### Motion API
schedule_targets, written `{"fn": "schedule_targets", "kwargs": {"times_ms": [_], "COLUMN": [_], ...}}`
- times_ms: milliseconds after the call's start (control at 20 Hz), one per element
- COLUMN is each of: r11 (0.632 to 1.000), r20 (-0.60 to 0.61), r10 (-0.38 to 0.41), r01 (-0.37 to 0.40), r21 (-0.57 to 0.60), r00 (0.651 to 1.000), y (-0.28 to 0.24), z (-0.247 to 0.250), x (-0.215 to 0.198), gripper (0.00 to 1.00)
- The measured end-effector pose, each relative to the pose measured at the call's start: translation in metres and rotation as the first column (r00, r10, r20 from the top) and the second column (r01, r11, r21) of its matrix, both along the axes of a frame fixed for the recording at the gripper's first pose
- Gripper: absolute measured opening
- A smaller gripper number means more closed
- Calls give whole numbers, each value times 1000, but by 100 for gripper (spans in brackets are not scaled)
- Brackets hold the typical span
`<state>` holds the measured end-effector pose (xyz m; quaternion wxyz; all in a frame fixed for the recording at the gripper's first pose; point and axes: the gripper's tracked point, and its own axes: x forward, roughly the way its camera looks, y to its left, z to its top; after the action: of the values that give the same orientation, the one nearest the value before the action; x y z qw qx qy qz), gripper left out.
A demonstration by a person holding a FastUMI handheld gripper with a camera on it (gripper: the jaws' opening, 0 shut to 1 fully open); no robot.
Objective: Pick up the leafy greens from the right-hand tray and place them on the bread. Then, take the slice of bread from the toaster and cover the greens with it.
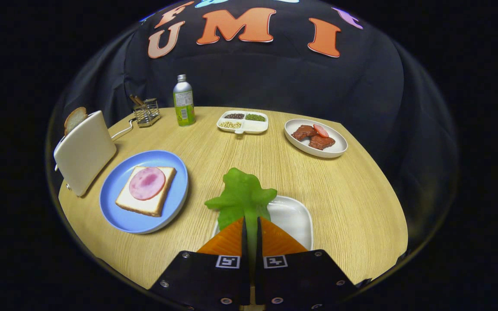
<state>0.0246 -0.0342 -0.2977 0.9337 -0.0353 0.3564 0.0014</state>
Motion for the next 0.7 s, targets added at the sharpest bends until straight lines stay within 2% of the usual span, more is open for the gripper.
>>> {"fn": "schedule_targets", "kwargs": {"times_ms": [700], "r11": [996], "r20": [105], "r10": [77], "r01": [-82], "r21": [44], "r00": [991], "y": [58], "z": [66], "x": [5], "gripper": [5]}}
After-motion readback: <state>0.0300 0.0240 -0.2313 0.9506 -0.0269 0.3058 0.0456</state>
